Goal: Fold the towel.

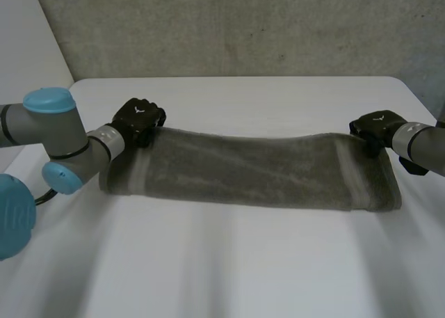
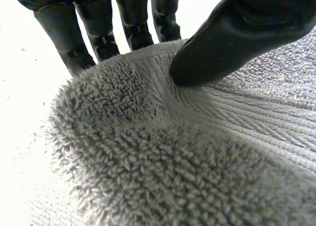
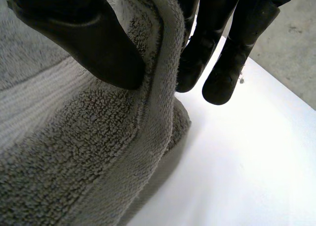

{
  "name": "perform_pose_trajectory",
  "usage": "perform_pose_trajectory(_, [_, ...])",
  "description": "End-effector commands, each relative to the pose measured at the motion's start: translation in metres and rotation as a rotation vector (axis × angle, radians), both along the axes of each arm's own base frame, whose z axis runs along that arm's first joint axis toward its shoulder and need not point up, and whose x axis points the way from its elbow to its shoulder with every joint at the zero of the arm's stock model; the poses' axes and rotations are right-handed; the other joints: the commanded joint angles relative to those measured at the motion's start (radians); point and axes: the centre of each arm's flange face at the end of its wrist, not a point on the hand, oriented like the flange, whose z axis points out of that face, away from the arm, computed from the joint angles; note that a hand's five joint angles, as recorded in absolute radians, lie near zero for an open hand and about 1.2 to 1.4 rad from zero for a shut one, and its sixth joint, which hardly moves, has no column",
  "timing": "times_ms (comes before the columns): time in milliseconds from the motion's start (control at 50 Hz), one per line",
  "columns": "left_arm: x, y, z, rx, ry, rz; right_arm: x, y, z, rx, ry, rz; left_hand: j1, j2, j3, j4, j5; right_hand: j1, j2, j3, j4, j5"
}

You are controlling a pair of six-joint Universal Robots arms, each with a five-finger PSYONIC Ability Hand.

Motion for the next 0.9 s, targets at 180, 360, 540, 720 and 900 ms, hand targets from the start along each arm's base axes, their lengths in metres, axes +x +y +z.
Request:
perform_pose_trajectory(180, [0.0,-0.014,-0.001,-0.055,-0.001,0.069,-0.003,-0.017,-0.012,-0.027,0.033,-0.065,0.198,-0.102,-0.145,-0.115,-0.295,-0.629,-0.623,-0.656,-0.653,-0.66])
perform_pose_trajectory(360, [-0.015,0.003,0.003,-0.037,-0.012,0.061,0.013,-0.006,0.007,-0.058,0.021,-0.026,-1.017,-1.317,-1.36,-1.33,-1.51,-1.131,-1.125,-1.158,-1.156,-1.163])
perform_pose_trajectory(540, [0.013,0.028,0.053,-0.019,-0.011,0.134,0.006,0.05,0.076,-0.191,-0.025,-0.017,-1.017,-1.317,-1.36,-1.33,-1.51,-1.131,-1.125,-1.158,-1.156,-1.163])
perform_pose_trajectory(720, [0.032,0.08,0.077,-0.058,0.012,0.125,-0.001,0.112,0.048,-0.202,-0.014,-0.003,-1.017,-1.317,-1.36,-1.33,-1.51,-1.131,-1.125,-1.158,-1.156,-1.163])
perform_pose_trajectory(900, [0.035,0.125,0.071,-0.062,0.029,0.058,-0.017,0.115,-0.008,-0.161,0.053,-0.017,-1.017,-1.317,-1.36,-1.33,-1.51,-1.101,-1.095,-1.128,-1.125,-1.132])
